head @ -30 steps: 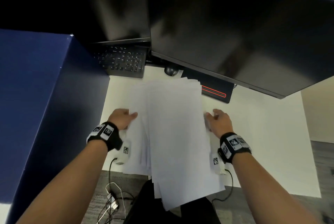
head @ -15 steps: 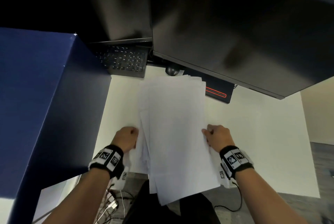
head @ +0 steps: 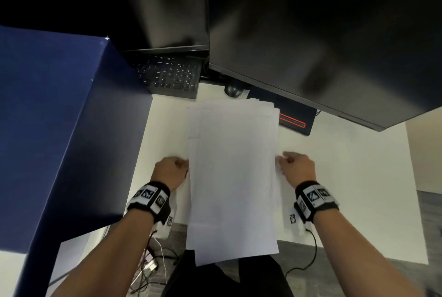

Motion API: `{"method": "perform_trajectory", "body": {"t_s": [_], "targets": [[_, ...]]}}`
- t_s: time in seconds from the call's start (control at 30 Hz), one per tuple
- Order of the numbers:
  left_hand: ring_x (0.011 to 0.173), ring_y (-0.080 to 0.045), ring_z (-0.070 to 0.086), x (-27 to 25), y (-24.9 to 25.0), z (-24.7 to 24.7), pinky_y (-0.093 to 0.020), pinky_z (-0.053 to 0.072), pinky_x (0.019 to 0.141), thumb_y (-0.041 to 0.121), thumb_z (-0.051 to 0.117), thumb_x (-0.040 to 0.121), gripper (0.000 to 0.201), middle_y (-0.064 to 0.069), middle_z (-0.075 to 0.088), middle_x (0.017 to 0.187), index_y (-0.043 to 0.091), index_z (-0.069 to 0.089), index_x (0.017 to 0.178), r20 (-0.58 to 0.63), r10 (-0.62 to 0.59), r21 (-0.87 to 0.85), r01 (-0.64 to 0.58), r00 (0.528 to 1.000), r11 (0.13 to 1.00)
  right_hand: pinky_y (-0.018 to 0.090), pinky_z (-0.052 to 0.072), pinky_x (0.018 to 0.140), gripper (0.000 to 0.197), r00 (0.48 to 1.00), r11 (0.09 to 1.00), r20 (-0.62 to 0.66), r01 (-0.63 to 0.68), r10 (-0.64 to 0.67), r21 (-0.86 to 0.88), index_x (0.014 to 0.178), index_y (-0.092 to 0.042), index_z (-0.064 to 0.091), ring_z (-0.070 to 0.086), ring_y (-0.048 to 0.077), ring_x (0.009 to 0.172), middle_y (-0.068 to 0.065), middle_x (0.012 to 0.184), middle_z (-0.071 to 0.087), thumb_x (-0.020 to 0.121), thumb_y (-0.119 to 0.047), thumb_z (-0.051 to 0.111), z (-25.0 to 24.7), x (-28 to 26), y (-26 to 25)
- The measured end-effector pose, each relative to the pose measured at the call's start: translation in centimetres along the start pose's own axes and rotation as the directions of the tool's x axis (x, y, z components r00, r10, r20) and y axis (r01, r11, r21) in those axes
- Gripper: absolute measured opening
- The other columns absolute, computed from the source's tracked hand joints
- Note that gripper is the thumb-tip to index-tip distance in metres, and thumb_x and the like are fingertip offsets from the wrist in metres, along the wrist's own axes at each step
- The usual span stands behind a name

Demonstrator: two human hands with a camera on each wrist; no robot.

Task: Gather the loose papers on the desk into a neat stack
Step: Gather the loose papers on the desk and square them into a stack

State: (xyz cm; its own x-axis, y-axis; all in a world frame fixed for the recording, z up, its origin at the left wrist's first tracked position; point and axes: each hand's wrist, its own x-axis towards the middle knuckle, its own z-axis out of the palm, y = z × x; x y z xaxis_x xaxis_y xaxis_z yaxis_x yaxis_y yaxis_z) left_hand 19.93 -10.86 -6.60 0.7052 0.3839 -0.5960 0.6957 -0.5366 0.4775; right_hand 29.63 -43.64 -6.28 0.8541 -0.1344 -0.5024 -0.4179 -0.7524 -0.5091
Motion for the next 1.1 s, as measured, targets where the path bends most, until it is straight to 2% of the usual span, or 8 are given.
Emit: {"method": "perform_trajectory", "body": {"t_s": [0.2, 0.4, 0.53, 0.63, 0.83, 0.93, 1.03, 1.1], "targets": [[0.071, -0.024, 0.069, 2.8, 3.5, -0.1, -0.022, 0.051, 0.071, 0.025, 0.058, 0.088, 0.028, -0.002, 0.074, 0.07, 0.011, 0.075, 0.07, -0.121, -0.033, -0.12, 0.019, 0.992, 0.993, 0.024, 0.038, 0.06, 0.022, 0.996, 0.995, -0.019, 0.088, -0.089, -0.045, 0.067, -0.007, 0.063, 0.054, 0.028, 0.066, 0.008, 0.06, 0.057, 0.086, -0.008, 0.053, 1.7, 3.0, -4.3], [0.073, -0.027, 0.063, 4.3, 4.6, 0.2, -0.027, 0.046, 0.071, 0.04, 0.045, 0.1, 0.048, -0.009, 0.069, 0.078, 0.005, 0.069, 0.079, -0.197, -0.112, -0.243, 0.062, 0.974, 0.968, 0.021, 0.048, 0.089, 0.028, 0.998, 0.993, -0.064, 0.017, -0.01, 0.113, 0.11, -0.011, 0.075, 0.069, 0.029, 0.096, 0.011, 0.106, 0.074, 0.091, -0.014, 0.054, 1.9, 4.4, -4.9], [0.081, -0.014, 0.071, 4.4, 3.7, 0.0, -0.02, 0.055, 0.081, 0.036, 0.073, 0.086, 0.023, -0.001, 0.077, 0.089, 0.016, 0.078, 0.097, -0.19, -0.035, -0.247, -0.013, 0.981, 0.969, 0.038, 0.054, 0.096, 0.047, 0.998, 0.987, -0.05, -0.029, 0.038, 0.161, 0.121, -0.011, 0.069, 0.072, 0.026, 0.091, 0.01, 0.096, 0.075, 0.09, -0.045, 0.058, 1.4, 5.1, -4.1], [0.093, -0.023, 0.072, 5.5, 4.5, 0.4, -0.026, 0.053, 0.095, 0.027, 0.071, 0.088, 0.021, -0.004, 0.079, 0.097, 0.015, 0.08, 0.101, -0.25, 0.049, -0.145, -0.088, 0.967, 0.986, 0.033, 0.053, 0.085, 0.03, 0.998, 0.998, -0.022, 0.058, -0.058, 0.036, 0.096, -0.001, 0.072, 0.067, 0.029, 0.084, 0.013, 0.086, 0.071, 0.094, -0.029, 0.061, 2.1, 5.5, -5.9], [0.093, -0.03, 0.071, 6.4, 5.7, 0.4, -0.022, 0.05, 0.083, 0.025, 0.063, 0.092, 0.022, -0.008, 0.079, 0.097, 0.014, 0.081, 0.099, -0.328, 0.129, -0.098, -0.169, 0.936, 0.981, 0.025, 0.049, 0.076, 0.021, 0.986, 0.988, -0.061, 0.156, -0.155, 0.007, 0.089, -0.006, 0.074, 0.063, 0.025, 0.078, 0.01, 0.087, 0.07, 0.094, -0.018, 0.057, 2.9, 6.8, -6.8], [0.115, -0.03, 0.064, 6.2, 4.6, -0.6, -0.034, 0.048, 0.098, 0.041, 0.056, 0.096, 0.046, -0.01, 0.071, 0.12, 0.009, 0.066, 0.127, -0.377, -0.032, -0.174, -0.037, 0.926, 0.984, 0.027, 0.046, 0.084, 0.03, 0.989, 0.992, -0.083, 0.126, -0.125, 0.013, 0.106, -0.008, 0.072, 0.065, 0.031, 0.096, 0.013, 0.103, 0.07, 0.095, -0.03, 0.056, 1.6, 6.2, -4.7], [0.122, -0.026, 0.059, 5.0, 3.7, -0.1, -0.038, 0.047, 0.104, 0.065, 0.063, 0.08, 0.082, -0.007, 0.063, 0.132, 0.01, 0.053, 0.139, -0.267, -0.143, -0.195, 0.092, 0.953, 0.976, 0.026, 0.038, 0.077, 0.025, 0.997, 0.996, -0.028, 0.072, -0.074, -0.059, 0.077, -0.027, 0.056, 0.055, 0.025, 0.085, 0.009, 0.095, 0.057, 0.088, -0.048, 0.06, 1.5, 4.6, -3.0], [0.125, -0.024, 0.057, 3.8, 4.2, 1.0, -0.04, 0.049, 0.104, 0.074, 0.072, 0.063, 0.104, -0.005, 0.055, 0.138, 0.014, 0.045, 0.143, -0.171, -0.153, -0.229, 0.112, 0.973, 0.967, 0.028, 0.042, 0.078, 0.039, 0.997, 0.988, 0.009, 0.083, -0.082, -0.13, 0.08, -0.019, 0.052, 0.052, 0.026, 0.084, 0.01, 0.099, 0.05, 0.082, -0.056, 0.065, 2.7, 3.1, -2.8]]}}
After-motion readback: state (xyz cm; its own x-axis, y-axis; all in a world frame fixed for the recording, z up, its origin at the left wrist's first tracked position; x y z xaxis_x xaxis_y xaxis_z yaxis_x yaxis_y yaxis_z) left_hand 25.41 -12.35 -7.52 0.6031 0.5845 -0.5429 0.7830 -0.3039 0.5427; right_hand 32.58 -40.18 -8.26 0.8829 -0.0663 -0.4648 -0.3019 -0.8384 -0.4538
